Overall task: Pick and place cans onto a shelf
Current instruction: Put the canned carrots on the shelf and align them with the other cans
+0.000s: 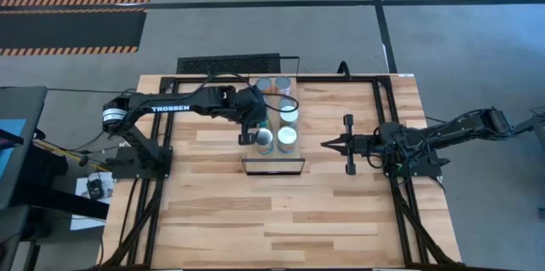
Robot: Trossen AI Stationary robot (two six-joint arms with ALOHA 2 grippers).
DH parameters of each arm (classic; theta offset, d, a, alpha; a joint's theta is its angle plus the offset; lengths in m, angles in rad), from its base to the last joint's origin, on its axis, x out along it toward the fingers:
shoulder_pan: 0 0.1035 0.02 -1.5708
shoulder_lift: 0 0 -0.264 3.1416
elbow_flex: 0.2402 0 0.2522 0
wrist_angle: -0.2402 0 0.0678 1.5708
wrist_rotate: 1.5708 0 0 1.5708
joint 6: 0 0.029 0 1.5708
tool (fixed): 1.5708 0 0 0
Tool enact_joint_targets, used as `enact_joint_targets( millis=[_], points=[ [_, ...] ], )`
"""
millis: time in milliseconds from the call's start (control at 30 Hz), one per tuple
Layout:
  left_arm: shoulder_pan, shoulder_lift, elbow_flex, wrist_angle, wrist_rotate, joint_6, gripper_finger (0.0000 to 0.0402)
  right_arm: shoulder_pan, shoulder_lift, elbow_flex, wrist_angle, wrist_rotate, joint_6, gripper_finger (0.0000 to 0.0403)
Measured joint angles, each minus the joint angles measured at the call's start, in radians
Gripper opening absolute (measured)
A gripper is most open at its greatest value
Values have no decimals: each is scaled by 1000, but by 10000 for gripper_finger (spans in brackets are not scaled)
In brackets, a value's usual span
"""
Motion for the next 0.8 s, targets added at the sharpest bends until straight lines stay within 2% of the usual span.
enact_joint_targets(
  millis=[467,800],
  points=[
    [0,0,0,35,-6,3,37,0,0,0,0,-2,0,7],
    [8,0,0,52,-10,23,37,0,0,0,0,-2,0,7]
  ],
)
